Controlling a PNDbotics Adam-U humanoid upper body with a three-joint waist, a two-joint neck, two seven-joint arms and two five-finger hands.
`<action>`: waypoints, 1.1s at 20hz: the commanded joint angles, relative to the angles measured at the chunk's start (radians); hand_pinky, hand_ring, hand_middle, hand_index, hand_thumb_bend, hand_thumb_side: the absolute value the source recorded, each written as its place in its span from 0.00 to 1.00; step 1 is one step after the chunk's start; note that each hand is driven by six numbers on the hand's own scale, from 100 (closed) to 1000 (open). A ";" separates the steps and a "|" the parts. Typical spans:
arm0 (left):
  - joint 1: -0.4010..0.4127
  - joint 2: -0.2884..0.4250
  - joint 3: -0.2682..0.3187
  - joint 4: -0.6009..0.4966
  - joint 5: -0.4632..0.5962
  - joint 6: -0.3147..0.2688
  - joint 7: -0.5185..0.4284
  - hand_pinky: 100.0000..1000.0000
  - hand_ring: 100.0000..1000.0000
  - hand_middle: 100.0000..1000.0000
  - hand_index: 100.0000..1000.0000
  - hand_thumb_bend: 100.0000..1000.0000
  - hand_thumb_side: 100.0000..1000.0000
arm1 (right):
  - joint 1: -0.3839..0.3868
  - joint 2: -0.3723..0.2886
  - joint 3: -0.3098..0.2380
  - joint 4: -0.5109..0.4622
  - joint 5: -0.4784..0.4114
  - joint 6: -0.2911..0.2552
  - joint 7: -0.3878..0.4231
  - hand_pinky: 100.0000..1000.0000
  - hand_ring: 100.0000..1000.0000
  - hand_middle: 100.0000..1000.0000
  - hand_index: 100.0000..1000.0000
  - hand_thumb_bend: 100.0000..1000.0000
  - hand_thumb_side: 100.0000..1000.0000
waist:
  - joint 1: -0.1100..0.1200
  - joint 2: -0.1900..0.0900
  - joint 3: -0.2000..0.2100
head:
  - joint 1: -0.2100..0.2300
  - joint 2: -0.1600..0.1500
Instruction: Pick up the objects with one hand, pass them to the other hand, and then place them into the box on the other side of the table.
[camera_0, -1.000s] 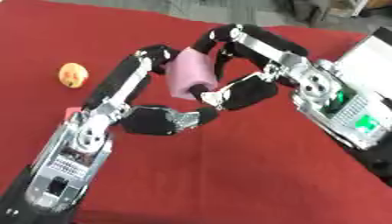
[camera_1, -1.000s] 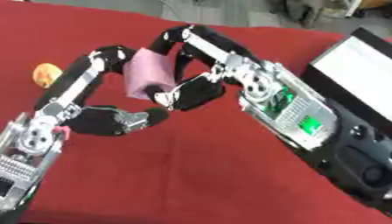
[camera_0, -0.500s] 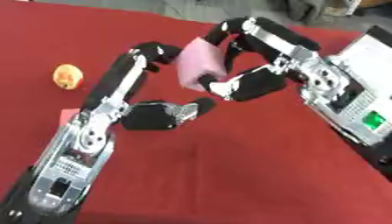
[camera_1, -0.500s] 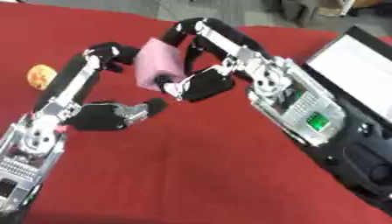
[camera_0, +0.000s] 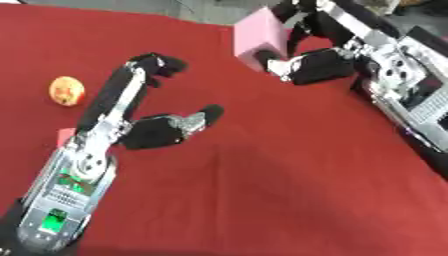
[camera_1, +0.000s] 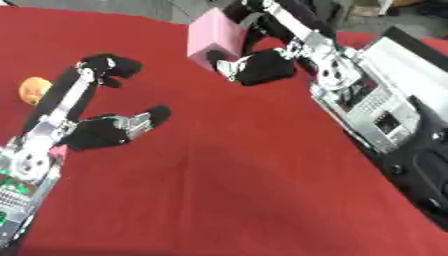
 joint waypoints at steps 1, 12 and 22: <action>-0.006 0.026 0.017 -0.039 0.015 -0.001 0.013 0.74 0.74 0.67 0.71 0.57 0.48 | 0.034 -0.078 -0.083 -0.007 -0.031 0.003 -0.073 0.64 0.37 0.35 0.25 0.00 0.00 | 0.003 -0.015 -0.003 | -0.034 -0.016; 0.002 0.078 0.043 -0.134 0.075 0.000 0.035 0.72 0.69 0.67 0.66 0.51 0.47 | 0.260 -0.187 -0.196 -0.007 -0.126 0.122 -0.415 0.64 0.37 0.35 0.25 0.00 0.00 | 0.007 -0.008 0.004 | -0.151 -0.038; 0.005 0.106 0.060 -0.208 0.110 0.001 0.038 0.71 0.68 0.64 0.64 0.49 0.46 | 0.355 -0.232 -0.240 -0.007 -0.202 0.308 -0.743 0.65 0.38 0.35 0.26 0.01 0.00 | 0.015 0.003 0.016 | -0.200 -0.067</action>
